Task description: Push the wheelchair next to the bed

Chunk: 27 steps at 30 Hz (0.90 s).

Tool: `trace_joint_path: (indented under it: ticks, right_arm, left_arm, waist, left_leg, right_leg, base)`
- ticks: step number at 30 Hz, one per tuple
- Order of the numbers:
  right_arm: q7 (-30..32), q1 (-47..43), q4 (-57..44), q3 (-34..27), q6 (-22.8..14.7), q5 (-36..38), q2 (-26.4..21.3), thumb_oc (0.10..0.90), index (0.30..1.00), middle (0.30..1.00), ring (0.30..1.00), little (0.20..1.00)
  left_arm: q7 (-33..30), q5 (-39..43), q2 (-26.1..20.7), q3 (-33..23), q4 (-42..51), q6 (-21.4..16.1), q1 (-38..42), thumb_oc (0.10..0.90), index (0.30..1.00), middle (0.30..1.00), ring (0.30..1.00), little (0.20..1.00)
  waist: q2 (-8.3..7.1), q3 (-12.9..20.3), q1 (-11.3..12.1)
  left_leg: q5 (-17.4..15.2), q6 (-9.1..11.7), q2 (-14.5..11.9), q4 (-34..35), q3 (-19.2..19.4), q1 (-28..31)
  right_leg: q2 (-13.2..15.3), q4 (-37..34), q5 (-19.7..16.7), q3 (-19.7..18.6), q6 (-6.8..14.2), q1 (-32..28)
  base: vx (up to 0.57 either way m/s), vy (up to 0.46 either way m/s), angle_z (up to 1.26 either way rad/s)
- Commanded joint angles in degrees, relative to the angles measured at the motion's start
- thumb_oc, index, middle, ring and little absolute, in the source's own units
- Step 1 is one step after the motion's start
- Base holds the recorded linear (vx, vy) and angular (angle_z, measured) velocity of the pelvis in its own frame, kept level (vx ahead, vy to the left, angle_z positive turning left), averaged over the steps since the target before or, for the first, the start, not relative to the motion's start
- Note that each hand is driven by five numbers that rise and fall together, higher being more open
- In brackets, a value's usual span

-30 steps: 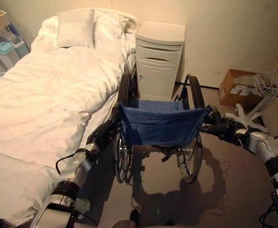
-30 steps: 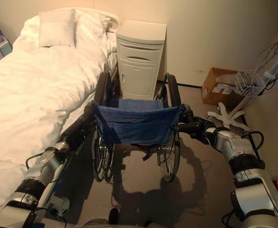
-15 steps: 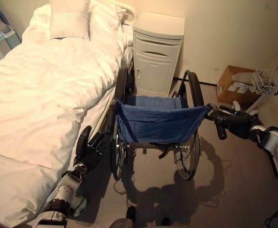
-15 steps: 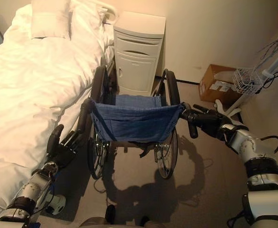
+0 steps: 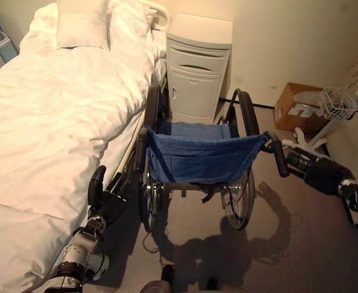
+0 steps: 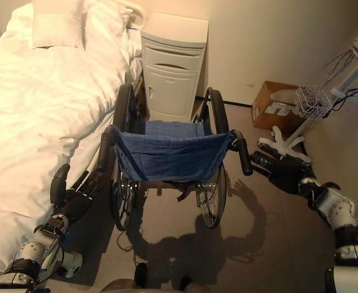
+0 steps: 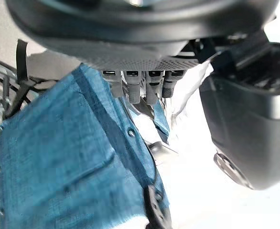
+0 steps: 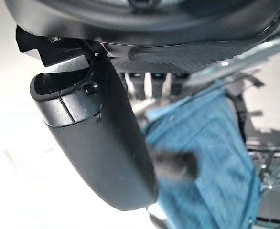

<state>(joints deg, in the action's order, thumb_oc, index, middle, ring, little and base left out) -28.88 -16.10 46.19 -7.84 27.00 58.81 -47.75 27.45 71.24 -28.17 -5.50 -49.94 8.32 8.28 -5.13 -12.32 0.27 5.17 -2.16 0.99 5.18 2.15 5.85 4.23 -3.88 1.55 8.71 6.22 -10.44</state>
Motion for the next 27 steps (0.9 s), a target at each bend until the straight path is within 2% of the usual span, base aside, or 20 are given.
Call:
trace_joint_path:
  ticks: [1,2,5,6,7,12,14,15,18,20,21,25,27]
  right_arm:
    - [-3.37,-1.67,1.01,-2.05,-4.97,-0.73,-0.79,0.8,0.9,0.9,0.9,0.9]
    - [-3.61,1.41,2.89,-2.89,-7.68,-2.49,3.0,0.8,0.9,0.9,0.9,0.9]
    - [-3.47,4.28,6.7,-3.33,-11.24,-4.61,9.68,0.8,0.9,0.9,0.9,0.9]
    - [-3.52,5.01,9.83,-2.79,-13.53,-4.78,13.62,0.8,0.9,0.9,0.9,0.9]
    - [-3.61,5.13,10.46,-2.72,-13.69,-4.85,14.16,0.8,0.9,0.9,0.9,0.9]
    - [-3.57,7.14,17.56,-1.12,-20.33,-5.67,24.08,0.8,0.9,0.9,0.9,0.9]
    - [-3.88,7.92,18.89,-0.07,-22.07,-6.53,27.08,0.8,0.9,0.9,0.9,0.9]
    - [-3.99,8.71,19.61,0.74,-23.48,-6.3,29.25,0.8,0.9,0.9,0.9,0.9]
    - [-4.55,10.11,20.19,3.37,-25.53,-8.03,33.12,0.8,0.9,0.9,0.9,0.9]
    - [-5.11,10.62,20.43,4.77,-26.41,-8.17,34.54,0.8,0.9,0.9,0.9,0.9]
    - [-5.57,11.19,20.08,6.26,-27.5,-9.05,35.64,0.8,0.9,0.9,0.9,0.9]
    - [-5.41,12.67,19.21,9.94,-29.73,-10.52,38.02,0.8,0.9,0.9,0.9,0.9]
    - [-5.07,13.2,18.03,11.29,-29.72,-11.8,38.57,0.8,0.9,0.9,0.9,0.9]
  left_arm:
    - [3.54,-6.42,0.15,0.41,-0.38,-6.2,1.41,0.8,0.9,0.9,0.9,0.9]
    - [2.86,-9.93,1.78,1.39,-0.46,-8.04,0.32,0.8,0.9,0.9,0.9,0.9]
    - [1.36,-16.95,4.57,2.92,-2.21,-10.72,-0.78,0.8,0.9,0.9,0.9,0.9]
    - [1.48,-19.25,6.55,3.56,-4.58,-11.4,-1.07,0.8,0.9,0.9,0.9,0.9]
    - [1.46,-19.46,6.85,3.63,-5.03,-11.44,-1.09,0.8,0.9,0.9,0.9,0.9]
    - [-3.08,-24.5,11.87,4.42,-8.83,-15.03,-2.34,0.8,0.9,0.9,0.9,0.9]
    - [-4.97,-28.67,13.06,4.39,-9.73,-16.93,-3.13,0.8,0.9,0.9,0.9,0.9]
    - [-7.03,-32.28,13.72,5.0,-10.34,-19.05,-3.81,0.8,0.9,0.9,0.9,0.9]
    - [-9.72,-39.55,15.3,7.27,-12.04,-23.11,-5.85,0.8,0.9,0.9,0.9,0.9]
    - [-9.5,-43.51,16.04,8.73,-12.67,-24.57,-6.4,0.8,0.9,0.9,0.9,0.9]
    - [-9.82,-46.81,16.82,10.69,-13.17,-26.44,-6.99,0.8,0.9,0.9,0.9,0.9]
    - [-9.96,-49.65,18.31,13.98,-13.23,-28.84,-7.66,0.8,0.9,0.9,0.9,0.9]
    - [-9.94,-48.5,18.72,14.94,-12.44,-28.39,-7.72,0.8,0.9,0.9,0.9,0.9]
  waist:
    - [1.12,4.81,0.01]
    - [1.57,4.5,0.17]
    - [2.22,4.27,0.37]
    - [2.59,4.2,0.48]
    - [2.63,4.2,0.5]
    - [3.5,3.91,0.82]
    - [3.62,3.75,1.02]
    - [3.7,3.68,1.11]
    - [4.0,3.46,1.23]
    - [4.22,3.28,1.18]
    - [4.45,3.17,1.13]
    - [5.11,3.1,0.44]
    - [5.47,2.93,-0.03]
  left_leg:
    - [-9.42,0.39,0.29,-2.38,3.68,2.4]
    - [-9.4,0.18,0.33,-2.38,3.58,2.46]
    - [-9.54,-0.14,0.47,-2.76,3.59,2.44]
    - [-9.65,-0.32,0.55,-2.85,3.46,2.52]
    - [-9.68,-0.34,0.57,-2.86,3.4,2.55]
    - [-9.93,-0.45,0.8,-3.38,3.0,2.57]
    - [-9.97,-0.43,0.82,-3.5,2.95,2.54]
    - [-10.04,-0.43,0.9,-3.69,2.8,2.48]
    - [-9.99,-0.43,1.14,-4.16,2.61,2.3]
    - [-9.92,-0.44,1.23,-4.24,2.58,2.25]
    - [-9.85,-0.43,1.26,-4.29,2.54,2.17]
    - [-9.65,-0.42,1.41,-4.32,2.82,1.97]
    - [-9.6,-0.37,1.43,-4.38,3.1,1.89]
  right_leg:
    - [0.31,5.65,-0.37,-0.82,1.05,5.21]
    - [0.31,5.77,-0.38,-0.92,1.02,5.3]
    - [0.26,6.16,-0.24,-0.92,0.93,5.46]
    - [0.18,6.23,-0.12,-0.95,0.78,5.42]
    - [0.18,6.22,-0.09,-0.95,0.77,5.39]
    - [-0.11,6.29,0.17,-1.22,0.49,5.12]
    - [-0.14,6.38,0.31,-1.11,0.35,5.06]
    - [-0.19,6.38,0.36,-1.06,0.25,5.02]
    - [-0.31,6.47,0.4,-0.92,0.02,4.91]
    - [-0.35,6.66,0.46,-0.87,-0.09,4.97]
    - [-0.37,6.69,0.45,-0.84,-0.16,5.02]
    - [-0.48,6.85,0.6,-0.98,-0.35,5.3]
    - [-0.51,6.94,0.65,-1.13,-0.44,5.47]
  base:
    - [-0.03,-0.012,-0.06]
    - [0.0,0.0,0.0]
    - [-0.01,-0.004,0.0]
    - [0.0,0.0,0.0]
    - [0.0,0.0,0.0]
    - [0.0,0.0,0.0]
    - [0.0,0.0,0.0]
    - [0.0,0.0,0.0]
    - [0.0,0.0,0.0]
    - [-0.02,0.008,0.04]
    - [-0.03,0.014,0.04]
    - [-0.03,0.036,0.01]
    - [-0.04,0.059,-0.04]
